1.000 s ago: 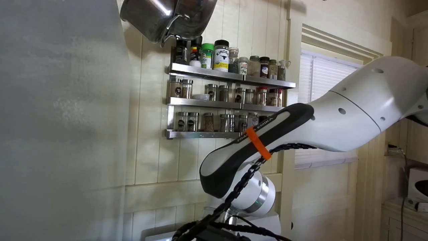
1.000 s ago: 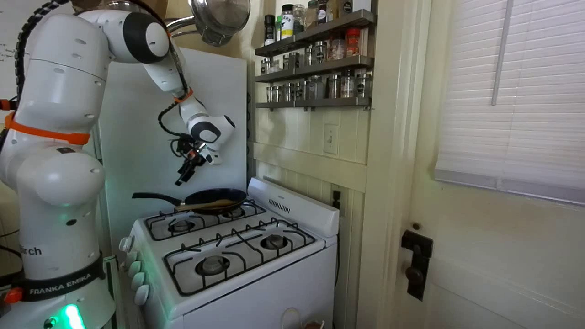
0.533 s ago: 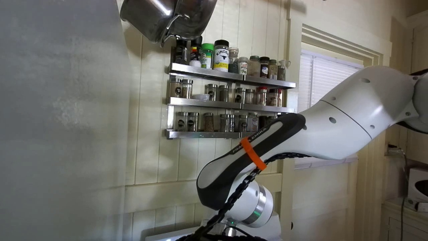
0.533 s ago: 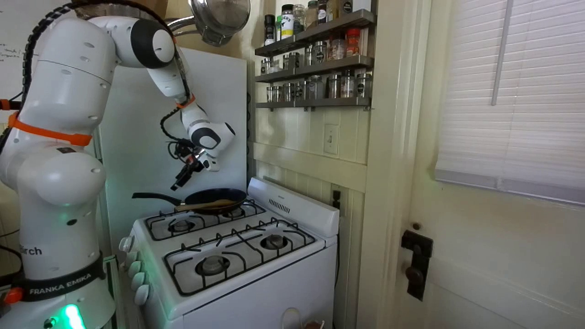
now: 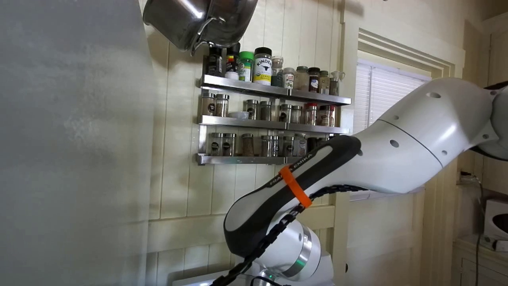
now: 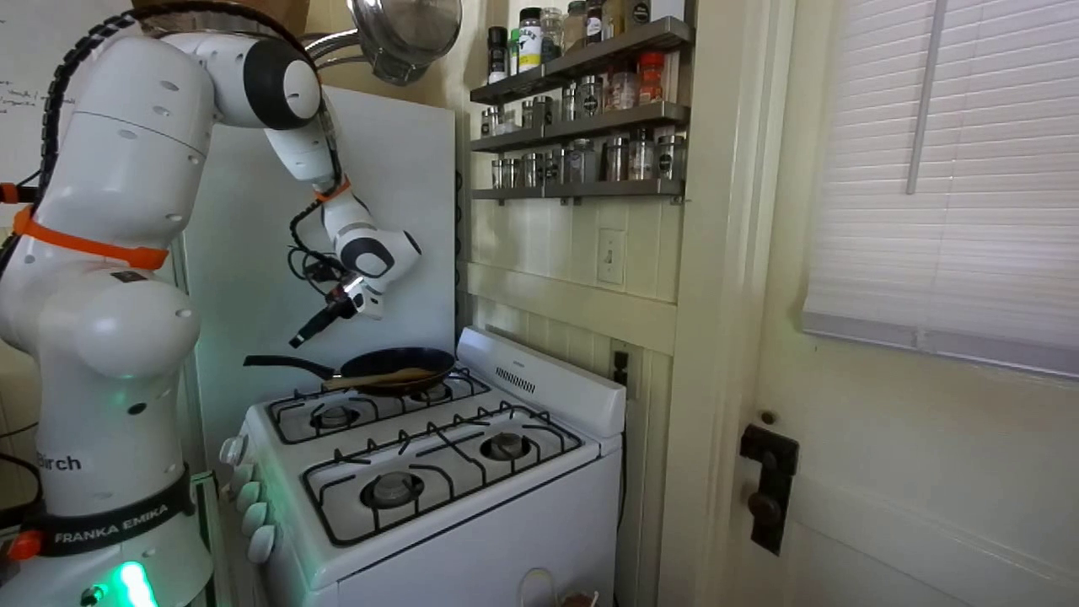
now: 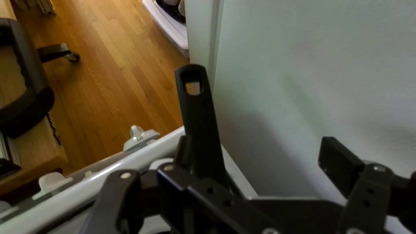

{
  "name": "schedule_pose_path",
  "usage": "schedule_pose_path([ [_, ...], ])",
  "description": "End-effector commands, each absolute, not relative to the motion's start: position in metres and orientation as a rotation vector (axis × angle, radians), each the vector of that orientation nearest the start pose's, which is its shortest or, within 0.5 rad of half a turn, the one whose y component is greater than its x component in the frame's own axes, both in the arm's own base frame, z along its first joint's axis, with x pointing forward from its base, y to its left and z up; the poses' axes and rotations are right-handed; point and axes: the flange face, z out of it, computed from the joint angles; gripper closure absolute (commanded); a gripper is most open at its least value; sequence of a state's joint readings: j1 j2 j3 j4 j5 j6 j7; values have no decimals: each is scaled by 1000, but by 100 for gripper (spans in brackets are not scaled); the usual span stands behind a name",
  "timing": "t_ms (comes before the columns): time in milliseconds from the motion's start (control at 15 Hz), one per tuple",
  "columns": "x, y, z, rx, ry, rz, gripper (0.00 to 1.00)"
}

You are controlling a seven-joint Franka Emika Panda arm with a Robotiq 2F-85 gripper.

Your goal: Move the black pan to the right

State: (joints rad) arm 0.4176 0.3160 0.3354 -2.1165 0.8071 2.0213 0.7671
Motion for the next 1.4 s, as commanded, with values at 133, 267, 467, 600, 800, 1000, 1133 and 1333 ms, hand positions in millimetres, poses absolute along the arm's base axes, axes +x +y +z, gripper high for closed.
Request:
schedule_pose_path([
  [133,347,401,262,-2594,810,1253,0],
  [267,342,396,261,-2628,818,1263,0],
  [467,337,386,256,-2714,818,1240,0],
  [600,336,379,250,-2771,778,1187,0],
  [800,336,373,241,-2855,728,1092,0],
  [1000,342,374,237,-2926,672,933,0],
  [1133,347,377,236,-2946,641,839,0],
  [1333,352,382,238,-2956,592,707,0],
])
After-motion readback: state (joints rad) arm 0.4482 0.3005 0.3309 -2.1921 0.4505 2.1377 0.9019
